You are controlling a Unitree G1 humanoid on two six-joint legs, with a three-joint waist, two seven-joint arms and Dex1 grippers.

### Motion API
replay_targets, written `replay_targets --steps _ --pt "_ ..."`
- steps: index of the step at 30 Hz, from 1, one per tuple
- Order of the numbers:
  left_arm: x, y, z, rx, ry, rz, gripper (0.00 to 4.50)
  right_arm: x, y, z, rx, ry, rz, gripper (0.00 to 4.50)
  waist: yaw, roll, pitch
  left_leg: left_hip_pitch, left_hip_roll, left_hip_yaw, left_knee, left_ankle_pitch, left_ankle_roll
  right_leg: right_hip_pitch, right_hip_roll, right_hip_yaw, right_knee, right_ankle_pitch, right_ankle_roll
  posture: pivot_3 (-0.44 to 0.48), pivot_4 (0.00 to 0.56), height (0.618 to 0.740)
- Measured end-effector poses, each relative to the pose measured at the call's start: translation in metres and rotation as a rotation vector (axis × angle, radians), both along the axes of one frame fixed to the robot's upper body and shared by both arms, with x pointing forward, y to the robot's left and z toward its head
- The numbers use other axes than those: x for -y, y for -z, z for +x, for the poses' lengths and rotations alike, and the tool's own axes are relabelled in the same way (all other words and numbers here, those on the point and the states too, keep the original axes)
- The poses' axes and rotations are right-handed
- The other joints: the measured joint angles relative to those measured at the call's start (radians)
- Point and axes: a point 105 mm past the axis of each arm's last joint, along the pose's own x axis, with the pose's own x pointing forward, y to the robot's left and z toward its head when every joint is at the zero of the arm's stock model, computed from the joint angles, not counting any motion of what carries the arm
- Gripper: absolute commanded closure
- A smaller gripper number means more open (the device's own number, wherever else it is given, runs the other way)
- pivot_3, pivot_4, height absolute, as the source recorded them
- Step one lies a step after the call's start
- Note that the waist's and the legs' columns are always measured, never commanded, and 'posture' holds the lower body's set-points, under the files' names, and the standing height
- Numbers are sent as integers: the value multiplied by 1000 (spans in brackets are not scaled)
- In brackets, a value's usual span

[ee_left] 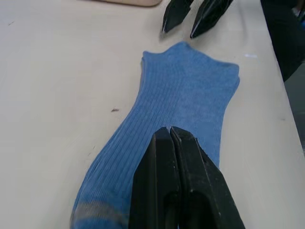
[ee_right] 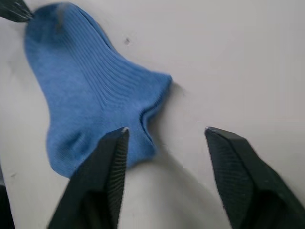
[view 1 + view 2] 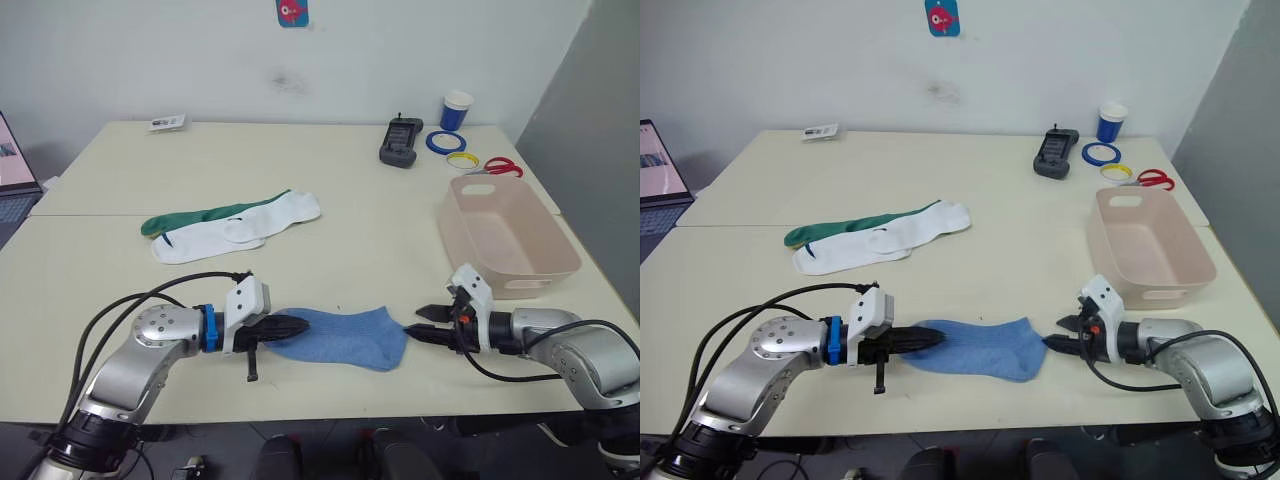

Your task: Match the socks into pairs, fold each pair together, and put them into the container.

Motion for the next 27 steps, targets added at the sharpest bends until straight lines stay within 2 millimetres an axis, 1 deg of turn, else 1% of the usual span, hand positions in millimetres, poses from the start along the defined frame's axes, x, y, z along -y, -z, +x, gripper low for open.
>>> replay_targets --steps 1,2,5,8,9,12,13,15,19,22,23,27 --pt "0 0 0 -2 2 -1 4500 -3 2 0 -30 12 4 326 -2 0 0 0 1 0 0 0 0 0 1 0 0 0 0 0 150 740" --pt "1 0 -1 -5 3 -3 4500 -6 1 -1 -44 9 16 40 -2 0 0 1 1 -1 0 0 0 0 1 0 1 0 0 0 150 740" --pt "2 -6 -3 1 23 -27 4500 -16 -2 -4 -98 -11 42 40 -1 0 0 1 1 -2 0 0 0 0 2 -1 1 0 0 0 150 740" --pt "2 -24 -6 40 45 -73 4500 -27 0 -10 -140 -46 59 40 0 0 0 0 0 -1 0 0 0 0 1 0 1 0 0 0 150 740" --pt "3 -30 -7 57 52 -80 4500 -29 0 -10 -143 -52 59 211 0 0 0 0 0 -1 0 0 0 0 1 0 0 0 0 0 150 740" --pt "9 -40 -14 83 94 -85 4500 -33 2 -11 -158 -53 59 984 0 0 0 0 0 -1 0 0 0 1 1 0 0 0 0 0 150 740" --pt "11 -43 -17 89 108 -80 4321 -35 4 -10 -166 -45 65 1396 0 0 0 0 0 -1 0 0 0 0 1 0 0 0 0 0 150 740" --pt "11 -45 -21 91 115 -71 3951 -34 6 -10 -177 -36 65 2058 0 0 0 0 0 -1 0 0 0 1 1 0 0 0 0 0 150 740" --pt "5 -40 -27 61 123 -37 2622 -31 10 -10 -211 -21 69 3537 -1 0 0 1 0 -1 0 0 0 0 1 0 0 0 0 0 150 740" --pt "3 -34 -30 48 117 -32 1631 -27 13 -9 -233 -7 73 4500 1 0 0 0 0 -1 0 0 0 0 1 -1 0 0 0 0 150 740" --pt "2 -33 -30 48 116 -32 1370 -26 14 -9 -241 -8 80 4500 1 0 0 0 0 -1 0 0 0 0 1 0 0 0 0 0 150 740" --pt "2 -33 -30 58 118 -27 39 -19 14 -7 -268 -12 87 4500 1 0 0 0 -1 -1 0 0 0 0 1 0 0 0 0 0 150 740"
